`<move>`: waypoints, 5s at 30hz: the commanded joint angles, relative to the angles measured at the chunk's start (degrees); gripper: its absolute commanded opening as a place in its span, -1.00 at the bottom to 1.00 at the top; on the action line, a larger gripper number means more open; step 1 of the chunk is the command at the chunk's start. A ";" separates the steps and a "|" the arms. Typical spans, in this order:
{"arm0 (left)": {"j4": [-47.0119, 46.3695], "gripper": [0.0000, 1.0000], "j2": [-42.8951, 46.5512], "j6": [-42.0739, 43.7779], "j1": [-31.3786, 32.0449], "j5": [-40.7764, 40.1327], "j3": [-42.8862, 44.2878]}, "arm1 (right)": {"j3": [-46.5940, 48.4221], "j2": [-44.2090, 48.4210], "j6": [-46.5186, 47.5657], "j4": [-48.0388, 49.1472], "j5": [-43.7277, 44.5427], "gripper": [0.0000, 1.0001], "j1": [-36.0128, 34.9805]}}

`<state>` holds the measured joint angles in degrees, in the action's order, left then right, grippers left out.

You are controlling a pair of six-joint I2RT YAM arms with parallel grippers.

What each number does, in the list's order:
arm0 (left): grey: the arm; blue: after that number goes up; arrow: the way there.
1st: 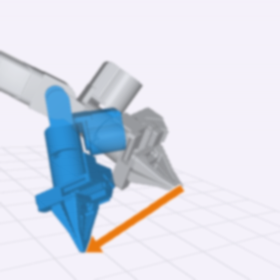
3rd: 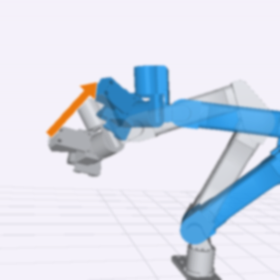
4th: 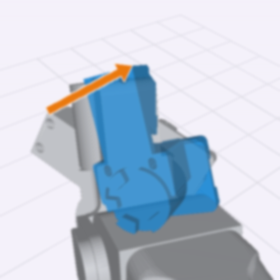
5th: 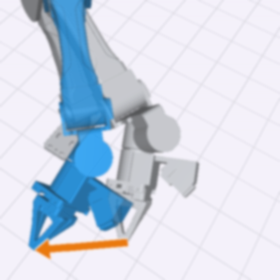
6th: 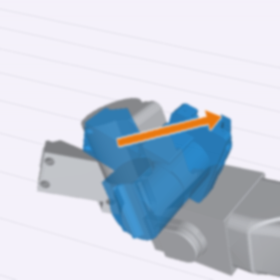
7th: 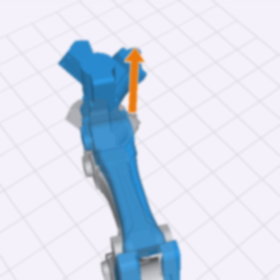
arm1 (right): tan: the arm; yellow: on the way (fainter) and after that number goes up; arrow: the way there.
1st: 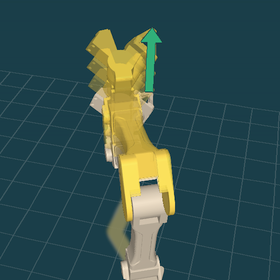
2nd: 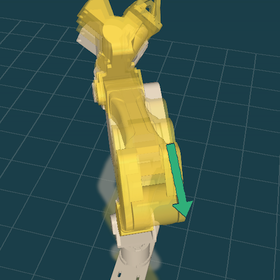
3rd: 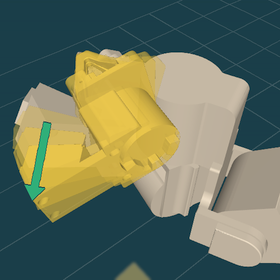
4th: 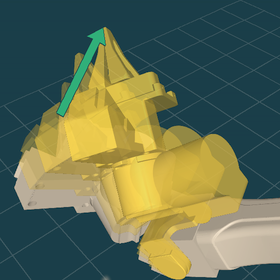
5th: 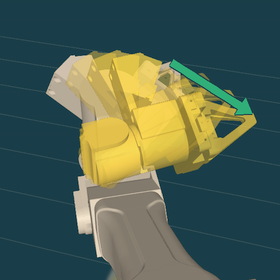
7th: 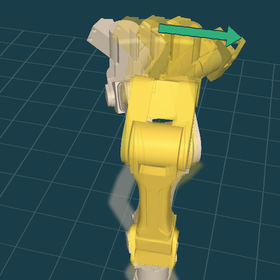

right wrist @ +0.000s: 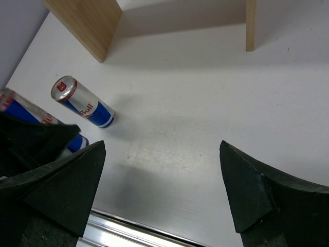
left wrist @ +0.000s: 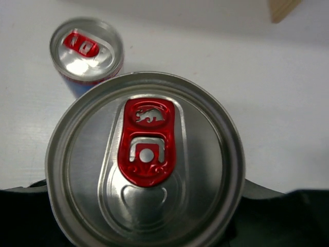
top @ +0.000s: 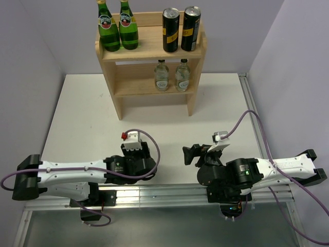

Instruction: Place and organize the beverage onto the shelf

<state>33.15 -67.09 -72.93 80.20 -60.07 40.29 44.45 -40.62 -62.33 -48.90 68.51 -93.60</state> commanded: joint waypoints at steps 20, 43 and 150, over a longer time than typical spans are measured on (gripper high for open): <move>-22.32 -0.99 -1.11 49.63 -36.25 21.57 28.34 | -0.50 1.95 -0.60 0.92 3.38 0.94 -0.35; -32.62 -0.99 -11.04 55.79 -47.51 22.72 31.51 | -2.44 3.62 -4.56 -2.34 4.44 0.94 -0.27; -8.96 0.82 10.05 18.09 -20.26 15.16 -3.11 | -6.83 -0.25 -7.72 1.89 1.45 0.93 -0.97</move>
<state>27.75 -56.49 -50.24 59.46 -46.37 39.68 37.80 -40.40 -68.07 -46.81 68.10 -94.00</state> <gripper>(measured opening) 0.911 0.964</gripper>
